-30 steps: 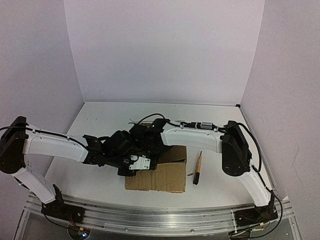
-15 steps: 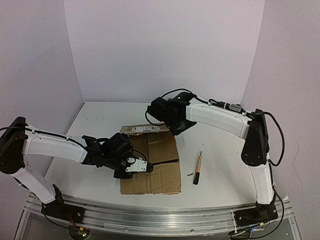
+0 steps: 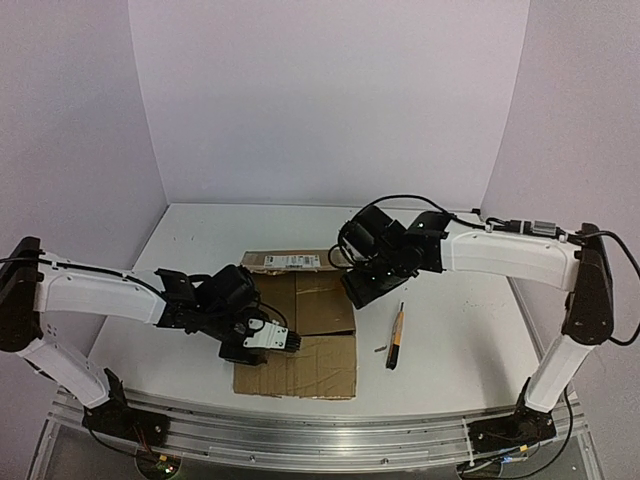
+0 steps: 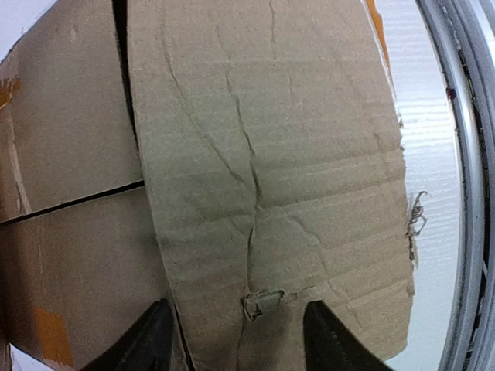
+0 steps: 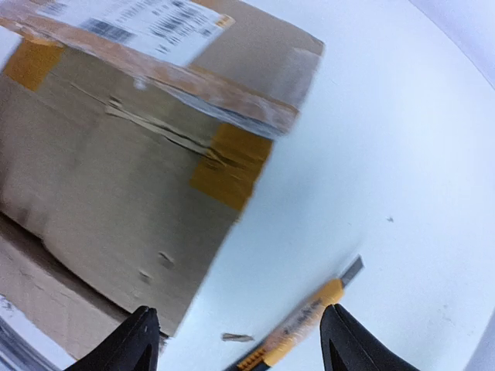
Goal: Unpack the express box
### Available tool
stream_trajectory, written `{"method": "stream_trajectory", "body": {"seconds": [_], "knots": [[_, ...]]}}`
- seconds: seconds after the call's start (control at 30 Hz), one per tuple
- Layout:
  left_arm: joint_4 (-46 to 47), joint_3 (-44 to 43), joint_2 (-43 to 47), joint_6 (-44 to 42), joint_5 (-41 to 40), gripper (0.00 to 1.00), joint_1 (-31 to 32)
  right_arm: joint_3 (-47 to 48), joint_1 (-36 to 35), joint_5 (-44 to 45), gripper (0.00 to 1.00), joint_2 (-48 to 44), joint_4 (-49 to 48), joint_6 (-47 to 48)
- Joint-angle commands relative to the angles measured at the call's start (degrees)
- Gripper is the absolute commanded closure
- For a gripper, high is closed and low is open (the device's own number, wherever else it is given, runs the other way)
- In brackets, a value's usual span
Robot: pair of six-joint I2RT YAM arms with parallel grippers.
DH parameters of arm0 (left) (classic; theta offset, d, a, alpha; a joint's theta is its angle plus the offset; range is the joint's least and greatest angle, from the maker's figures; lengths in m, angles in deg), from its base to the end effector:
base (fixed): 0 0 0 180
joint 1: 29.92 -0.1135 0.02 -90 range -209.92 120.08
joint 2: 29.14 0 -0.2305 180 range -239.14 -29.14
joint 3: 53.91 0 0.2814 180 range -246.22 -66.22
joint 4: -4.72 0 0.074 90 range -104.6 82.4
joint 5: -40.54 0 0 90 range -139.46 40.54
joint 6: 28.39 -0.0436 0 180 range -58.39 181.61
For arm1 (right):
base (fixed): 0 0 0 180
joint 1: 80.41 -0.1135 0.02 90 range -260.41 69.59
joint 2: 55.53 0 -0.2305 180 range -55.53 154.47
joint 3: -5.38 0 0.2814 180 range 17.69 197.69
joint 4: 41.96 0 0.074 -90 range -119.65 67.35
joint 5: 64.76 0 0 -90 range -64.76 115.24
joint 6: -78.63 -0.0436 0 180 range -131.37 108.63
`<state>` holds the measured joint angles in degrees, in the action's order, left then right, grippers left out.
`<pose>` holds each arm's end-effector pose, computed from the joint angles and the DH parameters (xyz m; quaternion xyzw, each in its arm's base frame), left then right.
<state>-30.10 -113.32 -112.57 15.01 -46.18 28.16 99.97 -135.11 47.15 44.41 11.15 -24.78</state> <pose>0.1626 -0.2657 0.1274 0.7669 0.5822 -0.0543 0.2644 0.2443 0.3169 0.2168 -0.2848 0.9024 -0.0021 0.3235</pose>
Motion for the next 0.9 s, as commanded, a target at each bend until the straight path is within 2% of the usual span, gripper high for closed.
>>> {"method": "stream_trajectory", "body": {"seconds": [0.0, 0.1, 0.2, 0.33, 0.43, 0.57, 0.67, 0.87], "knots": [[0.0, -1.5, 4.6, -2.7, 5.1, 0.31, -1.7, 0.2, -0.3, -11.1, 0.27, -1.2, -11.6, -0.8], [-0.9, -4.5, 6.8, -2.6, 9.0, 0.23, -5.1, -0.4, 0.0, -11.0, 0.26, -1.7, -12.6, -3.0], [-1.5, -8.7, 8.4, -2.2, 12.2, 0.12, -10.7, -2.0, 1.5, -11.4, 0.26, -3.0, -12.9, -6.9], [2.2, -9.7, 3.2, -5.9, 3.4, 0.05, -16.5, -4.0, 2.2, -10.0, 0.24, -4.8, -13.6, -8.8], [6.8, -9.7, -0.9, -8.5, 1.5, 0.03, -21.5, -4.0, 2.2, -9.9, 0.23, -4.8, -13.8, -8.9], [13.2, -9.1, -5.7, -14.5, -1.6, 0.01, -23.5, -3.7, 2.3, -10.3, 0.22, -4.6, -14.0, -8.9], [18.3, -10.9, -9.3, -15.0, -4.4, 0.04, -23.9, -2.9, 2.3, -11.3, 0.21, -4.2, -14.1, -9.0], [19.9, -15.4, -12.6, -13.3, -4.8, 0.32, -24.2, -2.7, 2.3, -14.4, 0.21, -4.1, -14.9, -11.4]]}}
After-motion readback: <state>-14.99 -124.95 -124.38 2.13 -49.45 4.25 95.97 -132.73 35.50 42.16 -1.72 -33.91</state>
